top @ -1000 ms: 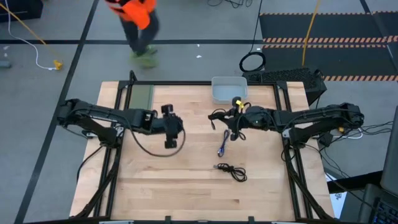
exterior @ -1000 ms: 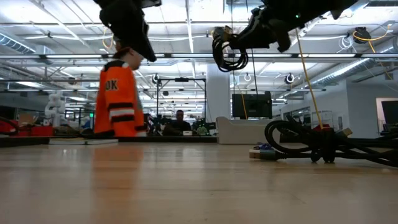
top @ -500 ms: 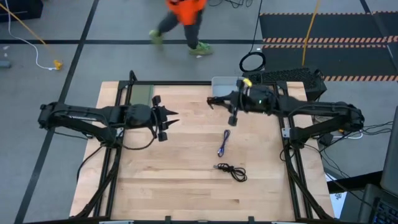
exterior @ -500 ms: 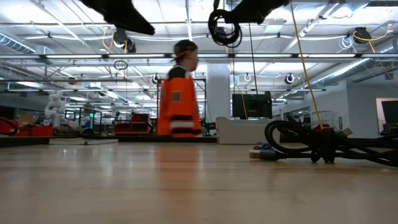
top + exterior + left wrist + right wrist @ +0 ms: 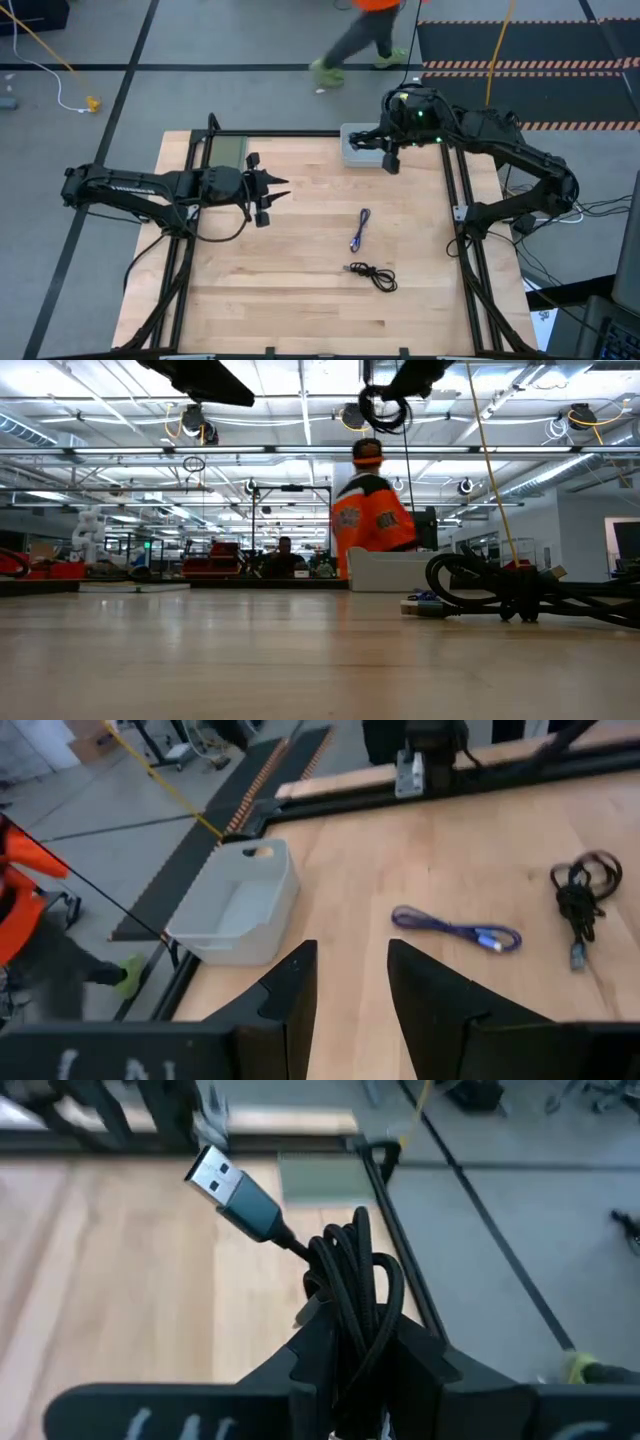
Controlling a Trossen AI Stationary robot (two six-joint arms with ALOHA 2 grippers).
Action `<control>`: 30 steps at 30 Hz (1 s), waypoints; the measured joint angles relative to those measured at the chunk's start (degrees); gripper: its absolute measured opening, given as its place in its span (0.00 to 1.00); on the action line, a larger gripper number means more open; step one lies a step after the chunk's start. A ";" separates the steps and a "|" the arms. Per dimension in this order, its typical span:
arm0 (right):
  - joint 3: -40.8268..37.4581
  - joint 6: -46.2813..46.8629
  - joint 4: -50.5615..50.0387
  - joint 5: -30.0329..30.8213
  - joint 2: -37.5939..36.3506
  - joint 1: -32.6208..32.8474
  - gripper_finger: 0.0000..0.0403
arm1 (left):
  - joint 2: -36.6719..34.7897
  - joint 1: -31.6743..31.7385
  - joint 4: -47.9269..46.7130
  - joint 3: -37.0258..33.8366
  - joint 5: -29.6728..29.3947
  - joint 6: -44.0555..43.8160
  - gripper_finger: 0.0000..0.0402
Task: Pick and place USB-C Cables
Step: Put the left black charger cable into the white bin
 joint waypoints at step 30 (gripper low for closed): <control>2.39 -5.32 -0.55 0.14 26.89 -19.34 0.15 | 0.00 0.15 4.28 0.02 -0.04 2.08 0.32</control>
